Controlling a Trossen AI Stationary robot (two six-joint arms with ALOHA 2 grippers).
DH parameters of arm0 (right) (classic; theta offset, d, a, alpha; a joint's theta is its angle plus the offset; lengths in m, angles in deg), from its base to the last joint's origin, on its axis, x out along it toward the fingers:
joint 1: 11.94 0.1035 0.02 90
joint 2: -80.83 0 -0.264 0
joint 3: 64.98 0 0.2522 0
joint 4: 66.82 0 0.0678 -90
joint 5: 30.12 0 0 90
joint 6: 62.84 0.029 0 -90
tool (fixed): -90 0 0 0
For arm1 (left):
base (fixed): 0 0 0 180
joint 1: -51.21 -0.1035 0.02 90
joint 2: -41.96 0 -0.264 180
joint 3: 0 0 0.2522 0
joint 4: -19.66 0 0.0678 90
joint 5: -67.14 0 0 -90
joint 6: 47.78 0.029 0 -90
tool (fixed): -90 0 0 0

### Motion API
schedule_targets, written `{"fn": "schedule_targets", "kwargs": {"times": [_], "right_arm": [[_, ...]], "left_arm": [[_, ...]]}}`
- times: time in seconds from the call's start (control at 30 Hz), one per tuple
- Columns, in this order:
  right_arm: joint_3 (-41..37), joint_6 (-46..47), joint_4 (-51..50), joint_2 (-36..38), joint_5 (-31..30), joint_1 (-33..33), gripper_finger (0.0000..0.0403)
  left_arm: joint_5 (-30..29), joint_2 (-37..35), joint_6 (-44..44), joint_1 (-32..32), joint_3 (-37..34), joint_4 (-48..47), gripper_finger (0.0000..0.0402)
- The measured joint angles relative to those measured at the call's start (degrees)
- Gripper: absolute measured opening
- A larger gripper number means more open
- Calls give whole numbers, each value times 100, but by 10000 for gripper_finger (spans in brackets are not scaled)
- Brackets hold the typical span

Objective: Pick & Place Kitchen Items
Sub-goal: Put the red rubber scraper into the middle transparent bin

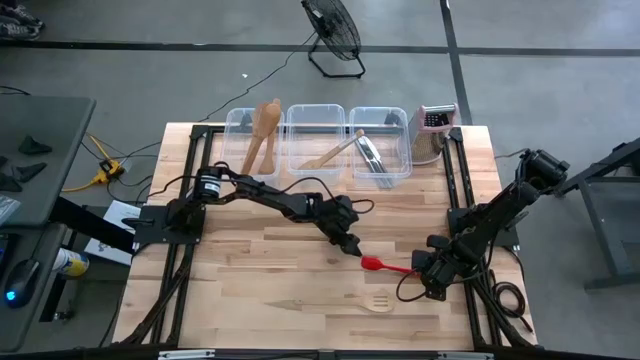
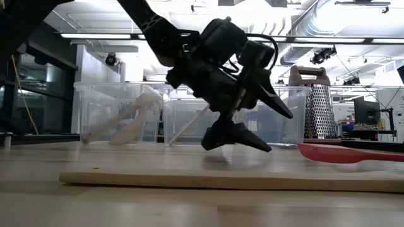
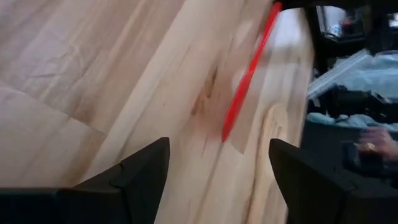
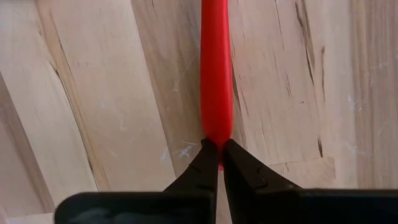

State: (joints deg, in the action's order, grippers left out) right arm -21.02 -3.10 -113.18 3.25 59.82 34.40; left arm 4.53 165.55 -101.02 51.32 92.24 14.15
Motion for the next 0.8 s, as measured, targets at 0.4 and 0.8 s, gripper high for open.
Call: {"fn": "schedule_targets", "kwargs": {"times": [0.4,0.8], "right_arm": [[0,21,-2,1,2,-1,3],[0,43,0,2,2,-1,3]], "left_arm": [[-518,258,-465,349,64,629,273],[-870,297,-708,578,92,656,273]]}}
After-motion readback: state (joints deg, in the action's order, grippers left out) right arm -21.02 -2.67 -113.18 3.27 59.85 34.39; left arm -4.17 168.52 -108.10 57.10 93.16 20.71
